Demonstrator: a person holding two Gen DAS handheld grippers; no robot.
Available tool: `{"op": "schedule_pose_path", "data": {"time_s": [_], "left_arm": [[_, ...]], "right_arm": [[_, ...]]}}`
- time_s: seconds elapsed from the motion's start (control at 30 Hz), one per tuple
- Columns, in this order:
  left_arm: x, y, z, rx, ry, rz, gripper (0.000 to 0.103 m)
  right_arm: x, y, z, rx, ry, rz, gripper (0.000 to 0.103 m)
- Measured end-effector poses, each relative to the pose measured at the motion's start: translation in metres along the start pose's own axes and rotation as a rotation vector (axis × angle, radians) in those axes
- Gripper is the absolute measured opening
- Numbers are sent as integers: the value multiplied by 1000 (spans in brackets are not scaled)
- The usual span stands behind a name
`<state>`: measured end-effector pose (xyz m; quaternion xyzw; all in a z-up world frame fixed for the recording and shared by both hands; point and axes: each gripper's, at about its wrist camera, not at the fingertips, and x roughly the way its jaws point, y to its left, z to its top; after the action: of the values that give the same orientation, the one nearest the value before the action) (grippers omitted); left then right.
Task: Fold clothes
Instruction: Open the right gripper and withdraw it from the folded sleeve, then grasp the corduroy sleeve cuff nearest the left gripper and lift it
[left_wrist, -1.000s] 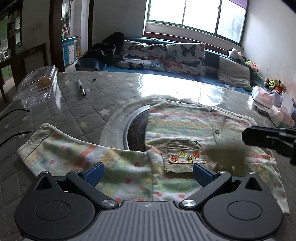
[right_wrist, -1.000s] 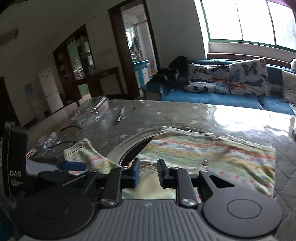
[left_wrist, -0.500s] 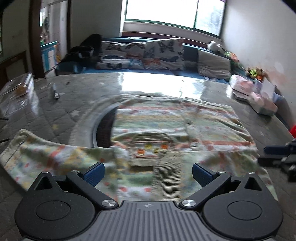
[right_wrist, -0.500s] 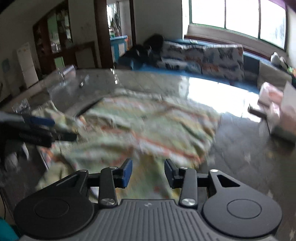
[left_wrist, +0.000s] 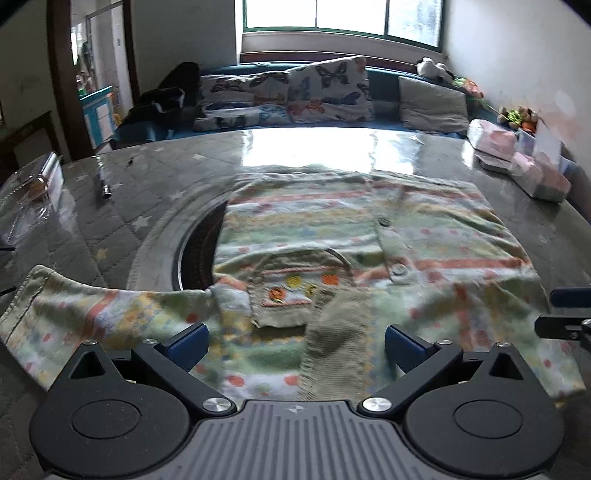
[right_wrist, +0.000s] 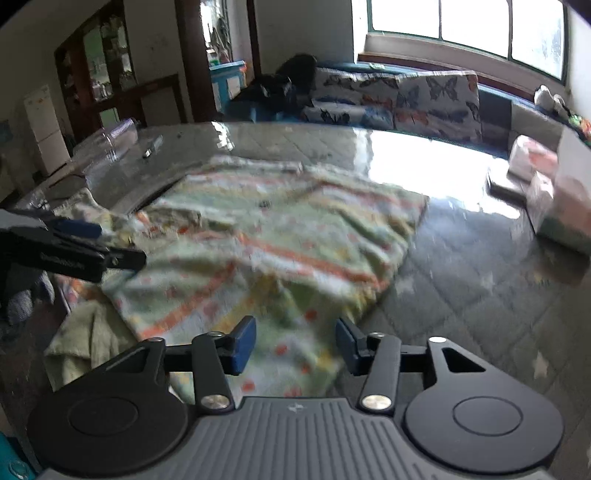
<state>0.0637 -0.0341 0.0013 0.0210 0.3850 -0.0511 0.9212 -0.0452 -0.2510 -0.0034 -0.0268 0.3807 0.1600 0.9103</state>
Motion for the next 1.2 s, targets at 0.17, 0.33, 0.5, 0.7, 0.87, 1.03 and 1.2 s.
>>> {"op": "schedule_pose_path", "data": {"time_s": [0.17,0.33,0.5,0.7,0.87,1.03,1.2], "left_arm": [[13,-5,4,30,4,43,103],[23,-4,-1,55,15,65,103],[13,-1,2,32,3,47,103],[1,12,3,-20,-12,47,103],[-5,35,-1,-76,-9,77,103],[-15,67,-4,-147,-24,117,103],[-20,112,-5,-265,-39,187,103]], "right_arm": [[21,8,15,-18,-9,29,54],[38,15,12,-64,31,13,55],[33,30,19,-122,13,13,61],[45,56,30,-163,-6,71,65],[65,77,27,-210,12,75,69],[59,84,30,-223,-9,65,78],[66,90,24,-249,20,73,87]]}}
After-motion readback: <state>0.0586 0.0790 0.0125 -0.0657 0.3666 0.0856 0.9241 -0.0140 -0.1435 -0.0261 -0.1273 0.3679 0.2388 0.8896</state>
